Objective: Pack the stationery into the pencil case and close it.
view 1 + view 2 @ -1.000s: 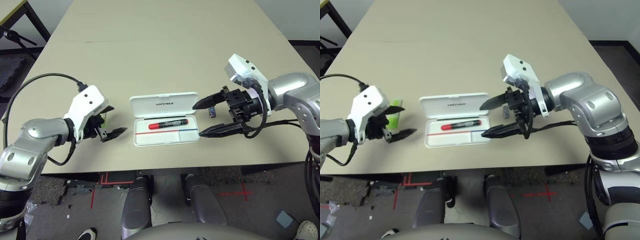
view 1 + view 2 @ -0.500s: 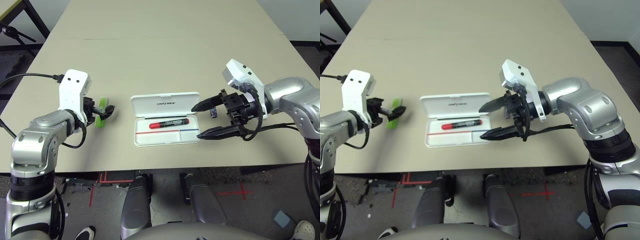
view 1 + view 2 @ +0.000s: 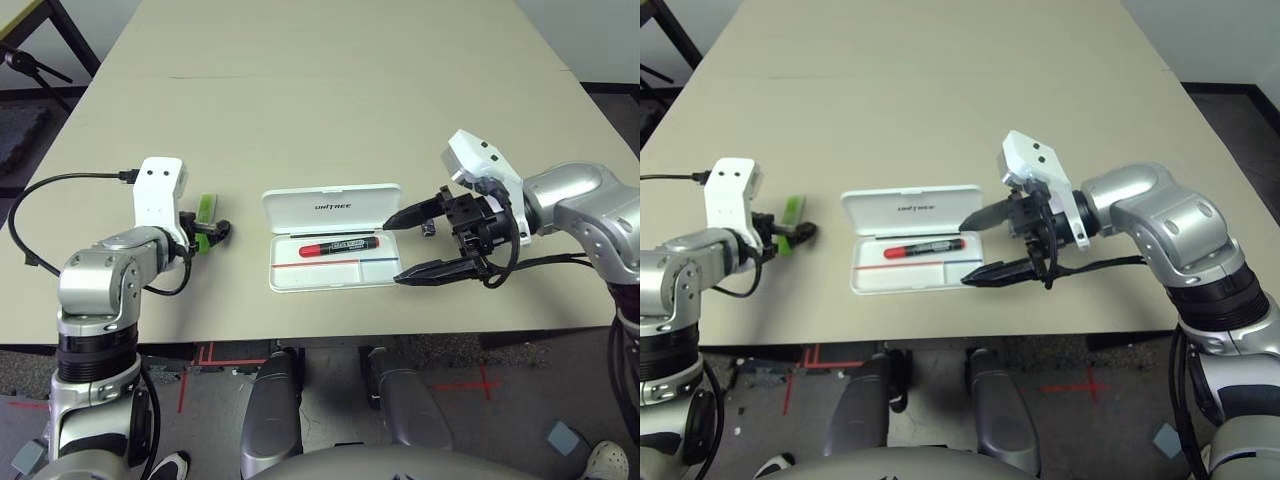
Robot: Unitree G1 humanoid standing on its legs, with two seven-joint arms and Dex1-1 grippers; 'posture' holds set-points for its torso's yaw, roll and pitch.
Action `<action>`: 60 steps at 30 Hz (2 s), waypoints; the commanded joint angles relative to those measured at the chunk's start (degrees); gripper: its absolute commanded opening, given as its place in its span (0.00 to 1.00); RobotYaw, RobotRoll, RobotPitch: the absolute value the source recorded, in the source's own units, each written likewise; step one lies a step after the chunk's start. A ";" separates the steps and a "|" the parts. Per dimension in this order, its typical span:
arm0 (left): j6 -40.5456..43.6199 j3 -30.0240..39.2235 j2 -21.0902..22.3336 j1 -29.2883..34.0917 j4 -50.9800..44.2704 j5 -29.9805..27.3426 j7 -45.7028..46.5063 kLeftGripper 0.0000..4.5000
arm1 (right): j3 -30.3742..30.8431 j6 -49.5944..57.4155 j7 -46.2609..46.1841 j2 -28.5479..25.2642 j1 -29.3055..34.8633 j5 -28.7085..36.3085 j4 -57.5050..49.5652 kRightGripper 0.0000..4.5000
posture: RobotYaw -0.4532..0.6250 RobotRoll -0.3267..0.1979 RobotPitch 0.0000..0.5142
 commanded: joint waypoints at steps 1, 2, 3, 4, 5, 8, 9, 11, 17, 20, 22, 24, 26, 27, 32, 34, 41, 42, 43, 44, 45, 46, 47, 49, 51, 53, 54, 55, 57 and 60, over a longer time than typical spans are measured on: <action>-1.45 -1.26 -0.51 0.11 3.33 1.21 0.83 0.91 | 0.42 -0.46 -0.54 -0.38 0.76 0.01 -2.33 1.00 | 0.39 0.62 0.41; -1.59 -1.36 -0.44 0.09 3.53 1.06 0.65 0.87 | 0.44 -0.42 -0.63 -0.38 0.74 0.04 -2.42 1.00 | 0.39 0.62 0.41; -1.76 -1.40 -0.37 0.16 3.65 0.97 0.55 0.79 | 0.47 -0.38 -0.75 -0.37 0.77 0.07 -2.57 1.00 | 0.40 0.62 0.41; -1.94 -1.45 -0.19 0.28 3.72 0.91 0.43 0.71 | 0.51 -0.32 -0.86 -0.34 0.75 0.09 -2.65 1.00 | 0.40 0.62 0.41; -2.11 -1.57 0.13 0.45 3.71 0.86 0.21 0.62 | 0.54 -0.27 -0.95 -0.33 0.72 0.12 -2.71 1.00 | 0.40 0.62 0.41; -4.62 -2.62 3.11 2.42 2.78 0.06 -3.14 0.37 | 0.70 -0.29 -1.12 -0.26 0.63 0.04 -2.72 1.00 | 0.40 0.62 0.40; -6.58 -3.29 4.64 3.73 2.09 -0.35 -5.23 0.28 | 0.79 -0.38 -1.13 -0.22 0.58 -0.05 -2.65 1.00 | 0.40 0.62 0.40; -9.22 -4.08 7.44 6.62 1.01 -0.77 -8.09 0.24 | 1.11 -0.74 -1.22 -0.01 0.46 -0.39 -2.41 1.00 | 0.40 0.62 0.40; -21.06 -2.73 16.54 15.31 1.10 -0.86 -17.64 0.24 | 1.82 -1.61 -1.20 0.42 0.29 -0.95 -1.76 1.00 | 0.41 0.62 0.39; -34.00 -0.78 21.48 21.78 0.69 -1.65 -27.91 0.24 | 2.26 -2.17 -1.08 0.57 0.15 -1.28 -1.31 1.00 | 0.42 0.62 0.39; -40.93 1.41 24.21 26.45 0.10 -2.89 -34.83 0.24 | 2.52 -2.43 -0.99 0.66 0.01 -1.42 -1.08 1.00 | 0.42 0.62 0.39; -43.67 3.40 25.26 28.51 0.36 -3.98 -37.83 0.24 | 2.69 -2.68 -0.84 0.68 -0.10 -1.51 -0.81 1.00 | 0.43 0.62 0.39; -46.03 6.01 25.36 30.15 -0.32 -6.76 -41.92 0.24 | 2.85 -2.83 -0.84 0.76 -0.16 -1.63 -0.67 1.00 | 0.43 0.62 0.39; -45.68 7.18 26.18 31.65 -1.87 -7.76 -43.78 0.24 | 2.89 -3.12 -0.85 0.78 -0.14 -1.80 -0.56 1.00 | 0.43 0.62 0.39; -43.88 10.99 28.15 34.50 -7.48 -11.38 -47.52 0.24 | 2.97 -3.65 -0.86 0.48 -0.03 -2.29 -0.20 1.00 | 0.44 0.62 0.39; -43.00 10.84 29.32 34.08 -10.03 -12.23 -48.33 0.24 | 3.01 -3.72 -0.62 0.27 -0.01 -2.48 -0.04 1.00 | 0.44 0.62 0.39; -37.06 5.53 32.66 26.84 -18.79 -15.23 -46.42 0.24 | 3.23 -4.60 0.02 -0.98 0.34 -3.74 0.56 1.00 | 0.44 0.62 0.38; -36.36 4.00 32.50 24.51 -19.95 -15.98 -45.97 0.24 | 3.22 -4.84 0.09 -1.21 0.56 -3.97 0.72 1.00 | 0.44 0.62 0.38; -35.81 2.12 32.36 22.19 -21.04 -16.58 -45.77 0.24 | 3.14 -5.11 0.20 -1.43 0.83 -4.22 0.97 1.00 | 0.43 0.62 0.38; -35.52 0.20 32.31 20.15 -21.82 -16.71 -45.78 0.24 | 3.07 -5.36 0.31 -1.63 1.06 -4.44 1.22 1.00 | 0.43 0.62 0.38; -35.34 -2.20 32.02 17.79 -22.31 -16.54 -45.69 0.24 | 3.02 -5.72 0.47 -1.88 1.35 -4.73 1.52 1.00 | 0.43 0.62 0.38; -35.17 -4.23 31.63 15.78 -22.41 -16.35 -45.59 0.24 | 3.00 -6.07 0.60 -2.09 1.59 -5.01 1.77 1.00 | 0.43 0.62 0.38; -34.96 -5.59 31.37 14.39 -22.41 -16.25 -45.45 0.24 | 2.98 -6.31 0.71 -2.23 1.75 -5.18 1.88 1.00 | 0.43 0.62 0.37; -35.01 -11.15 30.52 10.33 -22.66 -14.59 -45.67 0.24 | 2.92 -7.01 1.01 -2.75 2.25 -5.70 2.29 1.00 | 0.43 0.62 0.37; -34.84 -15.46 29.33 6.80 -22.69 -13.62 -45.59 0.24 | 2.81 -7.52 1.12 -3.19 2.68 -6.05 2.47 1.00 | 0.42 0.62 0.37; -34.86 -18.58 27.87 3.71 -22.30 -13.14 -45.78 0.24 | 2.61 -7.82 1.18 -3.57 3.09 -6.23 2.49 1.00 | 0.41 0.62 0.37; -35.20 -20.13 27.23 2.27 -21.74 -12.61 -46.18 0.24 | 2.44 -7.88 1.23 -3.80 3.31 -6.30 2.49 1.00 | 0.41 0.62 0.37; -35.59 -21.46 26.86 1.13 -21.10 -11.90 -46.50 0.24 | 2.27 -7.89 1.27 -4.02 3.54 -6.30 2.41 1.00 | 0.41 0.62 0.37; -36.62 -23.96 26.10 -0.79 -19.47 -10.18 -47.16 0.24 | 1.95 -7.89 1.35 -4.52 3.96 -6.24 2.19 1.00 | 0.40 0.62 0.37; -38.29 -27.14 24.39 -2.76 -17.66 -8.62 -48.41 0.24 | 1.38 -7.64 1.38 -5.37 4.52 -5.92 1.70 1.00 | 0.39 0.62 0.37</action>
